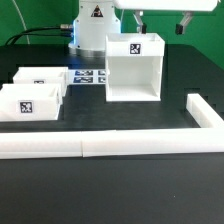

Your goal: Assemble drawer

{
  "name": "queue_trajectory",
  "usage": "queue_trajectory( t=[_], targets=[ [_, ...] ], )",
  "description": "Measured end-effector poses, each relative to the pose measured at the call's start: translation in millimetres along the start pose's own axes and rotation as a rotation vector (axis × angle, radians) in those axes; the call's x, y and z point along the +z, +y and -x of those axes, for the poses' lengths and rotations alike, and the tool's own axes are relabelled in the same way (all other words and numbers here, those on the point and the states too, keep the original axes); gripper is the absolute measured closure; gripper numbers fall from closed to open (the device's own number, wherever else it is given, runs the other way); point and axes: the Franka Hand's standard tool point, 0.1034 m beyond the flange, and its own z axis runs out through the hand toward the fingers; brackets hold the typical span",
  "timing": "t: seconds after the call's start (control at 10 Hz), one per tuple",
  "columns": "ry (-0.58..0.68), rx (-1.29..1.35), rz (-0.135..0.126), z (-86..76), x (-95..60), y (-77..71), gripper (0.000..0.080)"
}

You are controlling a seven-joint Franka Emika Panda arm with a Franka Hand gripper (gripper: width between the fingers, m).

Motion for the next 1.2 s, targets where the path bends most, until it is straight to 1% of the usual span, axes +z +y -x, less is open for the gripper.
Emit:
queue_trajectory(
  t=[0.3,0.5,0.8,0.9,1.0,1.2],
  targets=[
    [0.017,-0.008,-0.010,18.3,16.6,-10.2,0.0150],
    [0.013,-0.013,-0.012,25.6,22.9,-8.8,0.0150],
    [0.007,-0.022,-0.013,30.6,26.6,-4.8,0.0150],
    [0.005,-0.022,-0.013,32.1,28.0,-3.6,0.0281],
    [0.006,-0.022,-0.014,32.4,29.0,-3.9,0.0281],
    [0.006,-0.022,-0.014,32.4,29.0,-3.9,0.0558]
  ],
)
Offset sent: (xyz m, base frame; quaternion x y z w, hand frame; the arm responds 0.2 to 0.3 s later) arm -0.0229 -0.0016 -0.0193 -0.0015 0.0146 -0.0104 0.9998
